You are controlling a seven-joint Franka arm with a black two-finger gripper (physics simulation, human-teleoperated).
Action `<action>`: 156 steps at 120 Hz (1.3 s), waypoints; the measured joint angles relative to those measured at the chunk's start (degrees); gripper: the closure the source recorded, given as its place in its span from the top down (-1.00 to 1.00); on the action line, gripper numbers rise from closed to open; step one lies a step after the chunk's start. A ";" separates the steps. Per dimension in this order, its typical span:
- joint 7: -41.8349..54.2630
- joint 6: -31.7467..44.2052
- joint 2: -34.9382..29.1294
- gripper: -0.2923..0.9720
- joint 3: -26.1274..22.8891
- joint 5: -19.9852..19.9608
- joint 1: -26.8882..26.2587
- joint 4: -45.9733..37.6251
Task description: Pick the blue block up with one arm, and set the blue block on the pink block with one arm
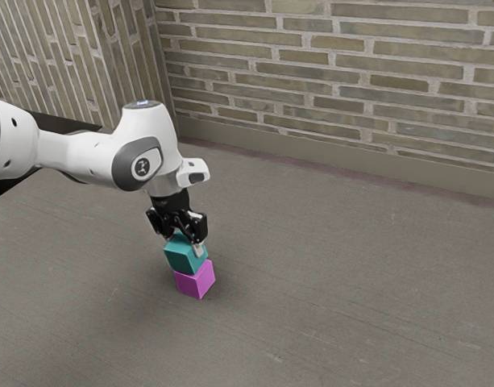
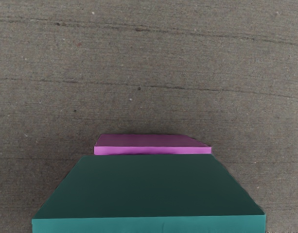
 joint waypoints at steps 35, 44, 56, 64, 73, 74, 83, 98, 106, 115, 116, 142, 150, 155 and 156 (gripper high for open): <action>2.06 -0.95 0.20 -0.01 -0.03 -0.35 -0.09 0.57; 2.45 -1.04 0.33 -0.01 -0.03 -0.46 -0.09 0.57; 2.91 -1.12 0.38 0.00 -0.02 -0.51 -0.13 0.57; 3.34 -1.17 0.53 0.12 -0.01 -0.46 -0.32 0.57; 3.91 -1.24 0.76 0.24 -0.01 -0.49 -0.56 1.15; 3.98 -1.24 0.78 0.25 -0.01 -0.50 -0.59 1.21; 4.55 -1.28 0.85 0.34 -0.02 -0.58 -0.64 1.54; 5.39 -1.64 0.41 0.43 -0.02 -0.67 -0.59 3.05; 5.77 -2.24 0.11 0.46 -0.08 -0.80 -0.62 4.07; 6.16 -3.13 -0.23 0.48 -0.17 -0.97 -0.62 5.25; 6.20 -3.29 -0.32 0.48 -0.17 -0.99 -0.62 5.49; 10.10 -19.87 -13.45 0.52 1.40 -0.61 8.89 13.64; 14.98 -24.17 -14.06 0.52 6.28 -0.30 7.88 18.24; 17.76 -27.17 -14.55 0.53 12.35 0.98 2.97 21.24; 18.29 -27.75 -14.64 0.53 13.17 1.19 2.19 21.72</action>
